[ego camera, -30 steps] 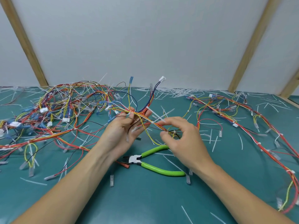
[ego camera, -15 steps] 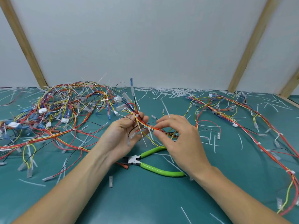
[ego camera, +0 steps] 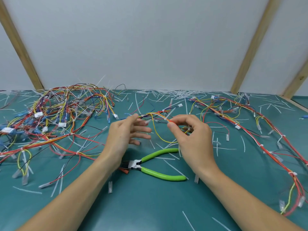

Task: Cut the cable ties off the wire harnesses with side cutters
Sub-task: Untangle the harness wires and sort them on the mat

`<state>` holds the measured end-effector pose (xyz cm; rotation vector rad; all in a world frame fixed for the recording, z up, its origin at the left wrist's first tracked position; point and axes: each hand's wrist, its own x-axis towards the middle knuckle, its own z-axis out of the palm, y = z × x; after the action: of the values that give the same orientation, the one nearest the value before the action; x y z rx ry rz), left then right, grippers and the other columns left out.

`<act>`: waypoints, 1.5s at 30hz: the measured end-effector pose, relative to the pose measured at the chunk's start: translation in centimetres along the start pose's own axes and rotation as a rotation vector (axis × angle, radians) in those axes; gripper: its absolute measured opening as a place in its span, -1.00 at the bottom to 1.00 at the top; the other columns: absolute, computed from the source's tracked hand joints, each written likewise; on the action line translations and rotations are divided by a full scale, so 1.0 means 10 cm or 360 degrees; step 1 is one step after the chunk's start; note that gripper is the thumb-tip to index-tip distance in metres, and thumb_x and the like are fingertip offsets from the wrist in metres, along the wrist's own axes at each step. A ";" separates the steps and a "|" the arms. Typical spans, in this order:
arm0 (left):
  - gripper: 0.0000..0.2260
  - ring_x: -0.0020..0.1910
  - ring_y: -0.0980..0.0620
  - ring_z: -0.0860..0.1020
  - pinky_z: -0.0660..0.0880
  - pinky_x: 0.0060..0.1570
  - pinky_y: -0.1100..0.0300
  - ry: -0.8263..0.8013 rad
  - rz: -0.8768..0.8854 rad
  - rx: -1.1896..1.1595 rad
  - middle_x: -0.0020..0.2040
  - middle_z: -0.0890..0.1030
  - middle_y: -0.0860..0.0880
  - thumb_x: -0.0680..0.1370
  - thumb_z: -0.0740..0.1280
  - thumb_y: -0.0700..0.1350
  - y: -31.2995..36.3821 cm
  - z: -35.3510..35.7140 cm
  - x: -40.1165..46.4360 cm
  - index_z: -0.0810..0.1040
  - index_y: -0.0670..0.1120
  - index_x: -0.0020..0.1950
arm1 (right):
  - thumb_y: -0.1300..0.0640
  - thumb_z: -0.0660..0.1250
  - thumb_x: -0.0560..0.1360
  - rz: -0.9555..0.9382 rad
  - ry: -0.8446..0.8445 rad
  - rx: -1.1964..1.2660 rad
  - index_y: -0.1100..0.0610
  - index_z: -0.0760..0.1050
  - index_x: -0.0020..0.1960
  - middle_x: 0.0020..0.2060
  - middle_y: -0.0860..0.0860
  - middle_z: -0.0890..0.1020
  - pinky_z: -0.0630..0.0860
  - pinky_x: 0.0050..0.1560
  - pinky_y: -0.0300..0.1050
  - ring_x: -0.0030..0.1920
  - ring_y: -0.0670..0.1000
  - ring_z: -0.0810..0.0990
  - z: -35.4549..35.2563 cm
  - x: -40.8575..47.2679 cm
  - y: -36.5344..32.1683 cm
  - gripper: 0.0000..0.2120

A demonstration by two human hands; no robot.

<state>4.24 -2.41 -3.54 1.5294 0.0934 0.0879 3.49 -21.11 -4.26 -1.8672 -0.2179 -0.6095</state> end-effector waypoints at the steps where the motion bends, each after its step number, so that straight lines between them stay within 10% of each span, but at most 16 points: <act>1: -0.59 -0.22 -0.12 0.72 0.44 -0.30 0.12 -0.0016 0.0082 0.0044 -0.18 0.73 -0.16 0.62 0.21 0.13 0.01 0.00 -0.02 0.68 -0.13 -0.13 | 0.17 0.51 0.50 0.0005 0.0030 0.0008 0.00 0.68 -0.10 -0.15 -0.16 0.68 0.42 -0.04 -0.40 -0.05 -0.16 0.65 0.00 0.01 0.00 -0.92; 8: -0.58 -0.32 0.10 0.56 0.37 -0.32 0.39 -0.0543 0.0462 0.0373 -0.21 0.70 -0.05 0.53 0.27 0.26 -0.06 0.19 -0.19 0.73 -0.05 -0.04 | 0.12 0.52 0.51 -0.0086 0.0115 -0.0059 -0.03 0.68 -0.08 -0.06 -0.15 0.62 0.40 0.07 -0.28 0.09 -0.10 0.58 -0.01 0.01 -0.03 -0.95; 15: -0.57 -0.52 0.05 0.20 0.14 -0.48 0.27 -0.0251 0.0248 0.0088 -0.44 0.32 -0.09 0.58 0.35 0.16 -0.08 0.23 -0.17 0.49 -0.07 -0.39 | 0.08 0.51 0.52 -0.0302 -0.0092 -0.0257 -0.05 0.71 0.01 0.06 -0.16 0.59 0.34 0.30 -0.24 0.24 -0.10 0.48 0.06 -0.08 -0.10 -0.92; 19: -0.73 -0.48 0.08 0.41 0.26 -0.51 0.27 -0.0069 0.0106 -0.0104 -0.32 0.58 -0.03 0.56 0.40 0.07 -0.06 0.16 -0.11 0.63 -0.02 -0.29 | 0.11 0.42 0.56 -0.0303 -0.0312 -0.0150 -0.08 0.65 0.24 0.28 -0.19 0.59 0.28 0.45 -0.27 0.45 -0.15 0.40 0.08 -0.12 -0.12 -0.72; 26: -0.79 -0.32 0.06 0.62 0.42 -0.48 0.27 -0.0013 0.0059 -0.0253 -0.07 0.73 -0.03 0.61 0.34 0.03 -0.04 0.02 -0.04 0.64 0.00 -0.17 | 0.28 0.33 0.52 -0.0102 -0.0160 -0.0181 -0.03 0.57 0.17 0.09 -0.22 0.65 0.39 0.11 -0.35 0.13 -0.21 0.57 -0.06 -0.01 -0.04 -0.70; 45: -0.80 -0.54 0.02 0.44 0.29 -0.54 0.25 -0.0145 0.0374 -0.0011 -0.11 0.70 -0.01 0.66 0.26 -0.03 -0.07 0.04 -0.04 0.48 -0.11 -0.08 | 0.18 0.54 0.47 -0.0324 -0.0275 -0.0302 -0.04 0.67 -0.08 -0.07 -0.19 0.59 0.37 0.17 -0.30 0.08 -0.16 0.54 0.00 -0.04 -0.03 -0.87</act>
<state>3.88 -2.90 -4.27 1.5301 -0.1598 0.2052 3.02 -20.99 -4.22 -2.0997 -0.4829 -0.6242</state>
